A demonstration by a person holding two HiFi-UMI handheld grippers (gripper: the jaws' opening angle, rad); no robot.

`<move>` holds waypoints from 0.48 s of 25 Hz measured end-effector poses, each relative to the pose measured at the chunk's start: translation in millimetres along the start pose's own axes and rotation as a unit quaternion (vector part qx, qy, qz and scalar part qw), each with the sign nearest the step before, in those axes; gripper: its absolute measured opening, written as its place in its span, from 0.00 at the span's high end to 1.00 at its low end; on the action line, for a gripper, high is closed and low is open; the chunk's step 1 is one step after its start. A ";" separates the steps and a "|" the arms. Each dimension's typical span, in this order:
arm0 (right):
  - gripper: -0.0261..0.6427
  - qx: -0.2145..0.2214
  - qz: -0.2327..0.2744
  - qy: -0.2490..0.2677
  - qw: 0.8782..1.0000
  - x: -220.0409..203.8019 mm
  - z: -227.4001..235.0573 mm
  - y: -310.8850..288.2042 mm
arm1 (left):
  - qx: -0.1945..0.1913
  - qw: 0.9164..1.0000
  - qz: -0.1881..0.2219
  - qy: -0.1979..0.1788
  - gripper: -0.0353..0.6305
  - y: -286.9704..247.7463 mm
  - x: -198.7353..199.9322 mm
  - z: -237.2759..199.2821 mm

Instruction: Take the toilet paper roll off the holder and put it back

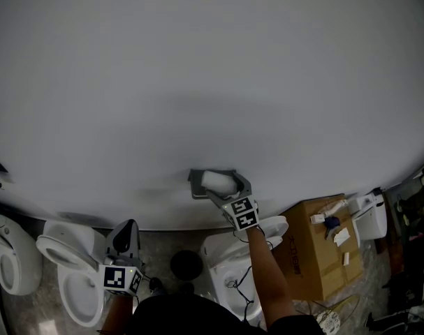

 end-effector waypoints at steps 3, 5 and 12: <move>0.31 0.000 0.004 -0.002 1.000 0.8 -0.1 -1.2 | 0.003 1.000 0.001 0.000 0.94 1.1 0.6 -1.3; 0.33 0.001 -0.001 -0.003 1.000 -0.1 -0.1 -0.9 | 0.004 1.000 -0.002 0.000 0.94 1.8 0.0 -0.9; 0.40 0.003 -0.002 0.003 1.000 -0.6 -1.5 1.6 | 0.004 1.000 -0.002 -0.002 0.94 3.7 2.7 2.8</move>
Point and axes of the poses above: the fingertips, and each gripper's own axes: y backward along the fingers, z to its right, x out of its top, the point moved 4 cm from there along y, backward along the fingers, and after that the axes turned 9 degrees about x, right-handed, at the moved point
